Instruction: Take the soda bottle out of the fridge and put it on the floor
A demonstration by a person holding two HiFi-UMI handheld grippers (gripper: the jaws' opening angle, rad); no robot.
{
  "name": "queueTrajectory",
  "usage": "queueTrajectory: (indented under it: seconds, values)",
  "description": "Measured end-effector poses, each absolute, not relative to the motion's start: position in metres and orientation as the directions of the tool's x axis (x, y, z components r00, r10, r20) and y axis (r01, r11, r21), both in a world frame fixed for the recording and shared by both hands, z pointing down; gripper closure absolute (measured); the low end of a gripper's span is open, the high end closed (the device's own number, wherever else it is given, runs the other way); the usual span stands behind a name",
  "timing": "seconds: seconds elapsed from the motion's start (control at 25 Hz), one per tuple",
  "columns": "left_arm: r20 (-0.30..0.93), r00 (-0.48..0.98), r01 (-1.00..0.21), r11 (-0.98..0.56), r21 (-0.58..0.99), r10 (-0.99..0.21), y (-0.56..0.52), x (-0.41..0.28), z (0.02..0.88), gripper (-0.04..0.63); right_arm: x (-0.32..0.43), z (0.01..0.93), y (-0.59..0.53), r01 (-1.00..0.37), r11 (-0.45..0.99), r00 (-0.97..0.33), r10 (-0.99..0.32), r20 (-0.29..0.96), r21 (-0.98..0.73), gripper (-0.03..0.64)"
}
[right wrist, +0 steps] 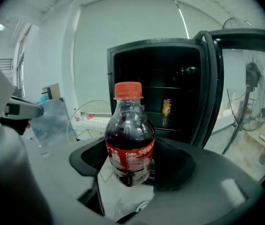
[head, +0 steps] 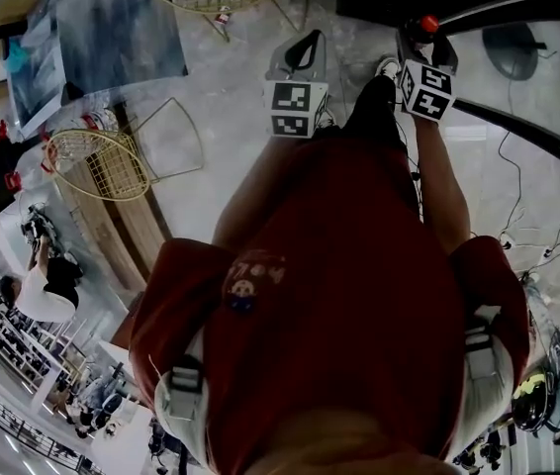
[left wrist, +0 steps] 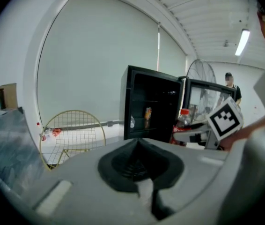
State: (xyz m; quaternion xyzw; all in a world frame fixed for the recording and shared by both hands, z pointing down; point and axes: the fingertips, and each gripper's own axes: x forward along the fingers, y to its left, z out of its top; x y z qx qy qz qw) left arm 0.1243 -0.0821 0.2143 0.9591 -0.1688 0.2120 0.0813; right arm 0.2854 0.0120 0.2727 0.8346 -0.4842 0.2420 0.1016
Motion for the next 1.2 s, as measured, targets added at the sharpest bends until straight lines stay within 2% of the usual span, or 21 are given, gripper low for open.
queueTrajectory:
  seconds: [0.4, 0.76, 1.2]
  values:
    - [0.408, 0.869, -0.34, -0.937, 0.079, -0.281, -0.073, 0.068, 0.209, 0.596, 0.2, 0.236, 0.024, -0.881, -0.467, 0.38, -0.795, 0.472, -0.077, 0.319]
    - [0.38, 0.879, -0.336, -0.94, 0.06, -0.289, -0.07, 0.049, 0.2, 0.597, 0.173, 0.231, 0.026, -0.892, -0.447, 0.364, -0.799, 0.479, -0.066, 0.319]
    - [0.387, 0.841, -0.424, -0.905, 0.039, -0.377, -0.075, 0.041, 0.192, 0.597, 0.171, 0.234, 0.021, -0.927, -0.366, 0.281, -0.822, 0.496, -0.081, 0.319]
